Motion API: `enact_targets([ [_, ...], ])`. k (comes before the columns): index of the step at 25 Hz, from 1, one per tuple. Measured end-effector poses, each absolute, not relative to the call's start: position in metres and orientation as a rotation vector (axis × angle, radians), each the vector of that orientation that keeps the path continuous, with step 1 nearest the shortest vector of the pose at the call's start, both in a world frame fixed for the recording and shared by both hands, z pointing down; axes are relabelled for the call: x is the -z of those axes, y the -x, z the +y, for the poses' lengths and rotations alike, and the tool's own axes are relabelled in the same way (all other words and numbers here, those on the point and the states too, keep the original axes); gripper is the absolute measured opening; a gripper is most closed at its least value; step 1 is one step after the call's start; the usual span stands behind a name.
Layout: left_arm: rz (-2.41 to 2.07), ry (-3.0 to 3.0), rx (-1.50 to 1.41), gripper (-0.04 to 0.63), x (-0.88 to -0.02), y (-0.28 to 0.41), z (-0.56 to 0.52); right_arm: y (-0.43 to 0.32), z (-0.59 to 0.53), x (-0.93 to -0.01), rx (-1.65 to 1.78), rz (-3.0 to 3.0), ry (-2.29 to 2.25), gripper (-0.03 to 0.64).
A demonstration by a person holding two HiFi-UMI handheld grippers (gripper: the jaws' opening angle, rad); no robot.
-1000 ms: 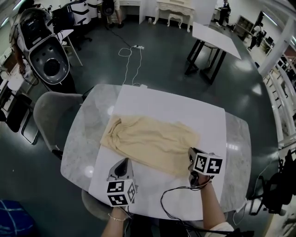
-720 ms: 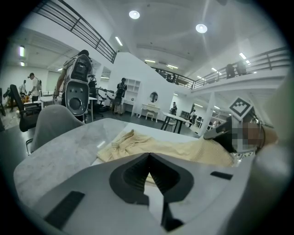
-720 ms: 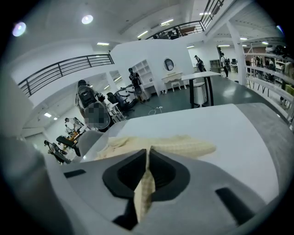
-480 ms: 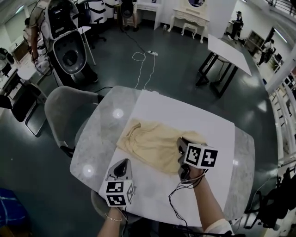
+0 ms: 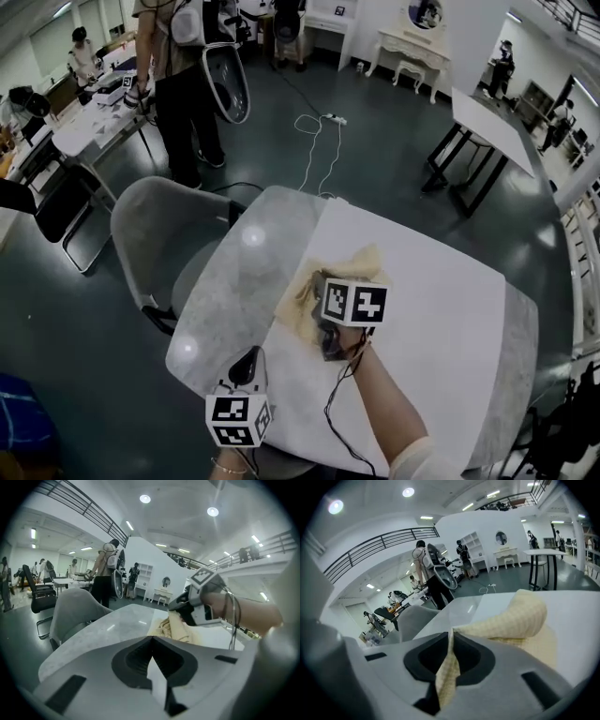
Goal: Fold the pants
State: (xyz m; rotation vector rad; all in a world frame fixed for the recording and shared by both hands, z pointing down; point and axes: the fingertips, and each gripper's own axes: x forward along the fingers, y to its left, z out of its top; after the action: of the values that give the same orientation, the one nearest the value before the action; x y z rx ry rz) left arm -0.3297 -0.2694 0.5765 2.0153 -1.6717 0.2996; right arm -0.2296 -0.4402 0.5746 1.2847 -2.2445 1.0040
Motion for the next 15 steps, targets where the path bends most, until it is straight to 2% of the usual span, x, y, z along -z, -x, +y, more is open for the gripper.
enact_targets([
  [1, -1.674, -2.007, -0.301, 0.000, -0.580, 0.333, -0.269, 0.244, -0.441, -0.585, -1.047, -2.258, -1.255, 0.049],
  [4, -1.671, -1.993, -0.304, 0.000, -0.590, 0.339, -0.270, 0.265, -0.436, -0.599, -1.139, -2.314, -1.221, 0.213],
  [9, -1.655, -1.984, -0.291, 0.000, -0.598, 0.338, -0.276, 0.237, -0.431, -0.608, -0.931, -2.253, -1.288, 0.162],
  [15, -1.647, -1.983, -0.271, 0.000, -0.600, 0.325, -0.284, 0.205, -0.438, -0.604, -0.854, -2.218, -1.351, 0.153],
])
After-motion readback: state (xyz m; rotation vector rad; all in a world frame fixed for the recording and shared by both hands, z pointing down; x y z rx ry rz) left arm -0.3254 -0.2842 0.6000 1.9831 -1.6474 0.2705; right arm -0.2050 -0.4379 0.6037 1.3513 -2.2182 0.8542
